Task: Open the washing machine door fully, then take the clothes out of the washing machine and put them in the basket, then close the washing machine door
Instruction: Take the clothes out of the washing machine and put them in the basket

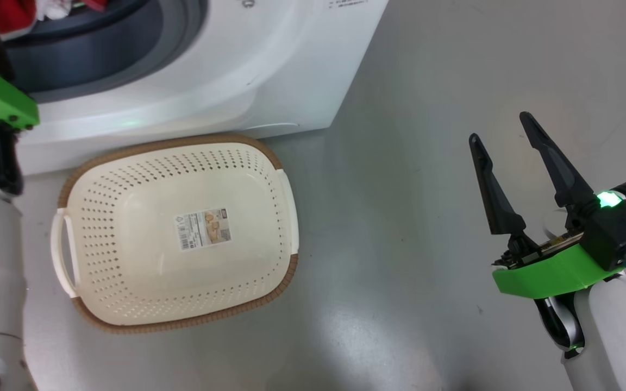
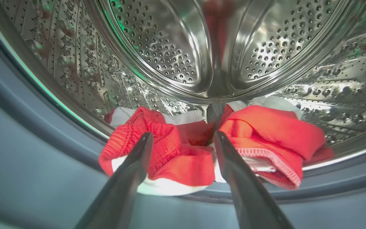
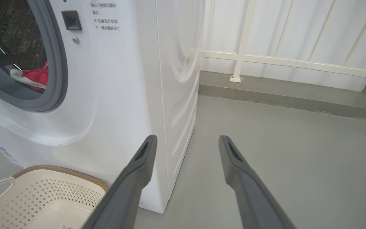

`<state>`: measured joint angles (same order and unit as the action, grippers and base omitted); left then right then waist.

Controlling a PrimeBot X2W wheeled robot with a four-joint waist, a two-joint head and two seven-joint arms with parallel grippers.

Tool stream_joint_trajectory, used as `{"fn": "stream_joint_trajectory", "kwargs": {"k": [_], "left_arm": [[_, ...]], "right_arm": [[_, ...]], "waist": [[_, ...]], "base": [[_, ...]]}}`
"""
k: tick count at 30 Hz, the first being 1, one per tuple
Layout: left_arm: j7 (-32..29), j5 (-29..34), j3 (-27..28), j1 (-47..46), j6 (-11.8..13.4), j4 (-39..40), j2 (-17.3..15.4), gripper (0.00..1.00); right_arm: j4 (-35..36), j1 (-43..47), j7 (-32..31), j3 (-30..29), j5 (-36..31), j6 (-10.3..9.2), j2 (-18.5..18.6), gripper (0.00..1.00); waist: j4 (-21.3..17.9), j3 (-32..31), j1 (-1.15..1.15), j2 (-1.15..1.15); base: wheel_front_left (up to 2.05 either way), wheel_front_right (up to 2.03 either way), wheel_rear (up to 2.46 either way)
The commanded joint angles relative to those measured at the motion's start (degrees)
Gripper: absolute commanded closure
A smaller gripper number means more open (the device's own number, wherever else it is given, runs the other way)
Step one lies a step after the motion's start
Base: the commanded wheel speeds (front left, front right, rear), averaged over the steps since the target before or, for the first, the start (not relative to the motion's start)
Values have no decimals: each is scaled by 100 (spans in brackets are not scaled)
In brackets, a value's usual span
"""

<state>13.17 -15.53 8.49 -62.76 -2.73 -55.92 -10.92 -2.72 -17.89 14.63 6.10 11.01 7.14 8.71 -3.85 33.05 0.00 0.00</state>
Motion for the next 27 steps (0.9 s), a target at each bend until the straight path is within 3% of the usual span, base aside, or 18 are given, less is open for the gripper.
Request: {"fn": "stream_joint_trajectory", "kwargs": {"k": [1, 9, 18, 23, 24, 25, 26, 27], "left_arm": [[-7, 85, 9, -108, 67, 10, -358, 0], [-43, 484, -369, -417, 247, -463, -639, 0], [-275, 1254, -1086, -649, 641, -956, -1049, 0], [-373, 1397, -1261, -708, 785, -1117, -1116, 0], [-381, 1401, -1276, -716, 794, -1137, -1124, 9], [-384, 1401, -1290, -726, 795, -1154, -1133, 69], [-383, 1398, -1300, -734, 797, -1169, -1141, 100], [-402, 1386, -1302, -742, 802, -1194, -1143, 100]], "right_arm": [[110, -14, 37, 115, 57, 35, -12, 0], [40, -124, 37, 286, 101, 35, -103, 0], [0, -151, 37, 311, 166, 35, -175, 0], [-17, -149, 37, 315, 164, 35, -226, 0], [-19, -158, 37, 325, 169, 35, -235, 0], [-19, -171, 37, 335, 179, 35, -244, 0], [-18, -186, 37, 342, 190, 35, -252, 0], [-16, -201, 37, 345, 198, 35, -258, 0]], "waist": [[-61, 72, 0, 0], [-214, 172, 0, 0], [-387, 260, 0, 0], [-412, 288, 0, 0], [-419, 298, 0, 0], [-426, 311, 0, 0], [-433, 322, 0, 0], [-438, 334, 0, 0]], "base": [[0, 0, 0], [0, 0, 0], [0, 0, 0], [0, 0, 0], [0, 0, 0], [0, 0, 0], [0, 0, 0], [0, 0, 0]]}}
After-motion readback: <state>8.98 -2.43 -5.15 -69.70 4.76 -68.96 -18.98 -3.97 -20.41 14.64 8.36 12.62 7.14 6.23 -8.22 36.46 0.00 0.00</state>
